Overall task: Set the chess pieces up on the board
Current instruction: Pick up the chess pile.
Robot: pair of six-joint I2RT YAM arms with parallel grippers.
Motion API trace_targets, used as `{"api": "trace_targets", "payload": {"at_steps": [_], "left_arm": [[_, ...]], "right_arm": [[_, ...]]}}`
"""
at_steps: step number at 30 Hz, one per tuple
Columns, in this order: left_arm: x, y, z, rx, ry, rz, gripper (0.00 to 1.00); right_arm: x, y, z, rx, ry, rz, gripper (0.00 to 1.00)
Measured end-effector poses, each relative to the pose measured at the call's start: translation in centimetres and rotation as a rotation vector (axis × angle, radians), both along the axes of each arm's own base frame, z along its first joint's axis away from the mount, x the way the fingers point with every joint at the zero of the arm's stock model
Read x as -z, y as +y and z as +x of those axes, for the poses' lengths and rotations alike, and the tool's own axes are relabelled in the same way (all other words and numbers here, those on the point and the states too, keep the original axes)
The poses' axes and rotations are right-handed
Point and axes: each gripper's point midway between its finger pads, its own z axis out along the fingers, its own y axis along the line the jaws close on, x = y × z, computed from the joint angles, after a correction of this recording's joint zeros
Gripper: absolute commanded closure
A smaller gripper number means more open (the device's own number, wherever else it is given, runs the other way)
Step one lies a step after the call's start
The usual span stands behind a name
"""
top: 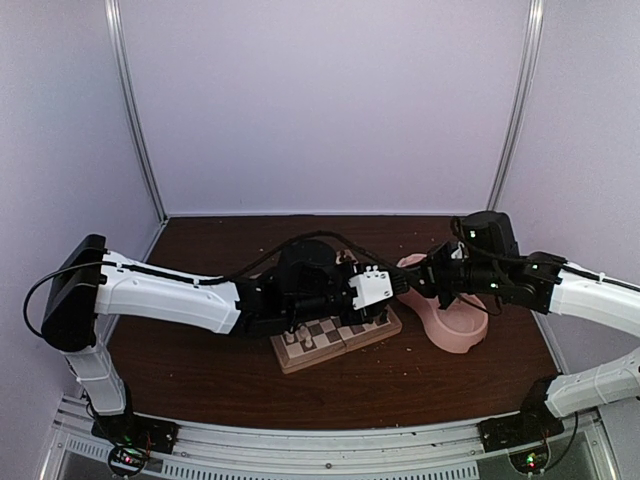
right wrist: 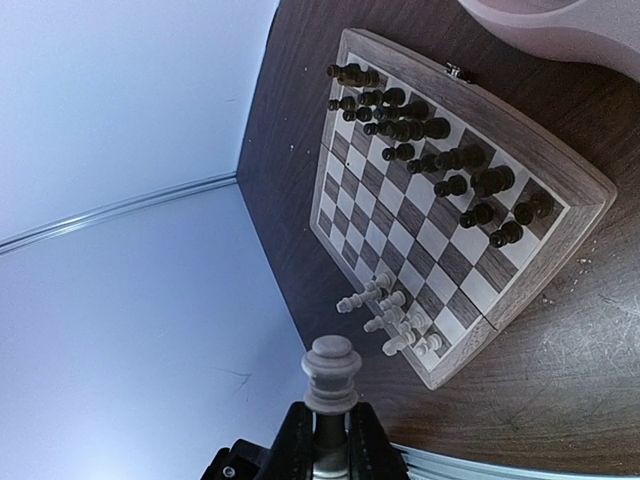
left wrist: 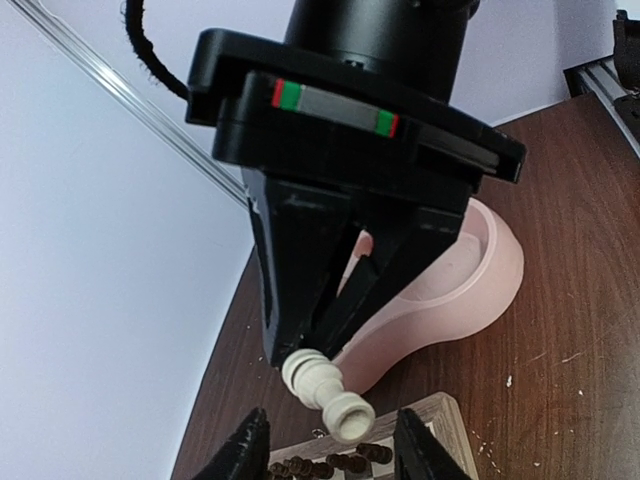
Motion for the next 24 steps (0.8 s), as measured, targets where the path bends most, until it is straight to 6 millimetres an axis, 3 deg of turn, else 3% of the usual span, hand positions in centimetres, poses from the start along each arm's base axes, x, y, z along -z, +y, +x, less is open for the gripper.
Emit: {"api": "trace_targets", "payload": {"at_steps": [12,19,24], "left_arm": [[0.23,-0.05,-0.21,0.014,0.001,0.011,0.73],[0.04,-0.18,-0.32,0.022,0.001,0.007,0.71],[-0.21,-0.29,-0.28,0.023,-0.001,0.004,0.75]], "right_arm": [[0.10,0.06,-0.05,0.005,0.010,0.009,0.94],[0.18,0.10,-0.02,0.007,0.013,0.009,0.94],[0.19,0.10,-0.03,0.006,0.014,0.009,0.94]]}}
